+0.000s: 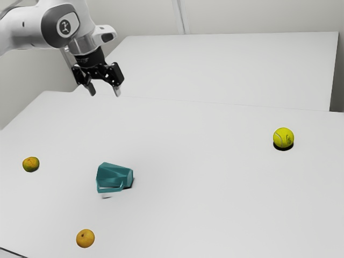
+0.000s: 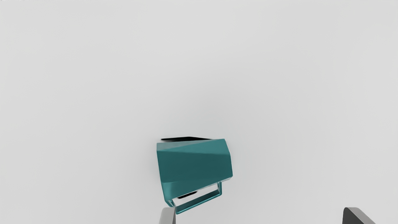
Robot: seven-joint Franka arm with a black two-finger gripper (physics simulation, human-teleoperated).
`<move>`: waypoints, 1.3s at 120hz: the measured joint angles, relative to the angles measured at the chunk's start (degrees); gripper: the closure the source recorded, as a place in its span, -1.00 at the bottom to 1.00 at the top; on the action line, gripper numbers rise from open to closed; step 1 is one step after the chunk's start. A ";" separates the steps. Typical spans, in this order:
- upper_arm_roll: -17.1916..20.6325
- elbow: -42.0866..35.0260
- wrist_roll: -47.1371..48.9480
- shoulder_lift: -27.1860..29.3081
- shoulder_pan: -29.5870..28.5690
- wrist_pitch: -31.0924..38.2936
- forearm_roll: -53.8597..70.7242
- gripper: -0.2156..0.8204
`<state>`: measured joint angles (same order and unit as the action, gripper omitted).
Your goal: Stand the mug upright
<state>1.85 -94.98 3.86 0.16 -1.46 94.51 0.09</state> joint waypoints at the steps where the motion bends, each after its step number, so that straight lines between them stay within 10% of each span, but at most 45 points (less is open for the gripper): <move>1: 0.00 0.02 0.00 -0.01 0.00 0.00 -0.01 -0.54; 47: -0.01 -3.93 -0.03 3.79 -0.91 -0.45 -0.25 -0.54; 98: 0.02 -13.13 -3.20 6.13 -16.53 -0.06 -7.58 -0.54; 156: -0.22 -30.30 -13.59 6.98 -21.70 14.84 -24.62 -0.53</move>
<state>1.62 -125.28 -9.73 7.15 -23.16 109.35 -24.53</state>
